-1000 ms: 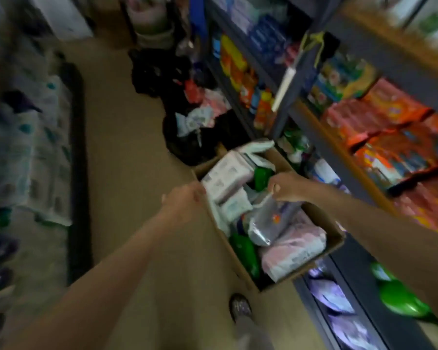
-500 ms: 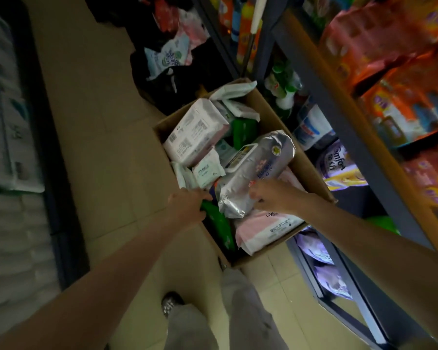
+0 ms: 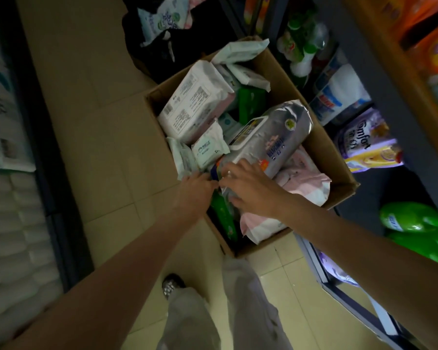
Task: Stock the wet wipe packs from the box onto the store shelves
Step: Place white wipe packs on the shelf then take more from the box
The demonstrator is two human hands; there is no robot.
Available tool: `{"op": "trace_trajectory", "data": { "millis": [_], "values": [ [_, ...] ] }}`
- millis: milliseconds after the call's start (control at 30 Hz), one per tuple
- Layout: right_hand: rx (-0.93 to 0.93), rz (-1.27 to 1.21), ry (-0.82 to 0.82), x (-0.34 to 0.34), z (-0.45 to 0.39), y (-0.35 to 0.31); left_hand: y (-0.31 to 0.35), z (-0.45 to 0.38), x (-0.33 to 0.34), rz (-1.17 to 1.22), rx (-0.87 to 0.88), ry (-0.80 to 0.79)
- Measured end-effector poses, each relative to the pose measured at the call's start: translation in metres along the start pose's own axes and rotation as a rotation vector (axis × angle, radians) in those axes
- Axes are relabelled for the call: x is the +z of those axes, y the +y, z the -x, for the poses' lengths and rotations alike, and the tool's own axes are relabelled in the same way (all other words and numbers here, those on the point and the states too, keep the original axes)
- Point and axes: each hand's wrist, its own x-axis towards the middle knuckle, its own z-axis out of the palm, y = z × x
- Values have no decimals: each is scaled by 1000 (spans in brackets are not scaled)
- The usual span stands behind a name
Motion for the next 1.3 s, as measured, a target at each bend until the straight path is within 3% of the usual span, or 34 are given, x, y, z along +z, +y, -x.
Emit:
{"op": "trace_trajectory", "data": {
  "millis": [133, 267, 433, 633, 700, 800, 1000, 1167, 1300],
  "values": [
    [59, -53, -131, -8, -5, 0, -8, 9, -20, -74, 131, 26],
    [111, -329, -274, -47, -17, -17, -40, 36, -92, 66, 58, 165],
    [144, -519, 10, -157, -57, -73, -114, 95, -211, 388, -93, 282],
    [-2, -810, 112, -291, -114, -214, -218, 250, -285, 741, -478, 849],
    [-92, -895, 143, -320, -127, -280, -253, 310, -286, 960, -540, 875],
    [-282, -910, 60, -354, -140, -388, -294, 406, -282, 1287, -515, 827],
    [-504, -893, 124, -380, -160, -600, -367, 593, -262, 1204, -745, 1160],
    [-823, -630, 275, -403, -153, -748, -393, 710, -253, 1133, -896, 1511],
    [-1045, -670, 299, -415, -131, -841, -407, 786, -250, 844, -1076, 1718]
  ]
}}
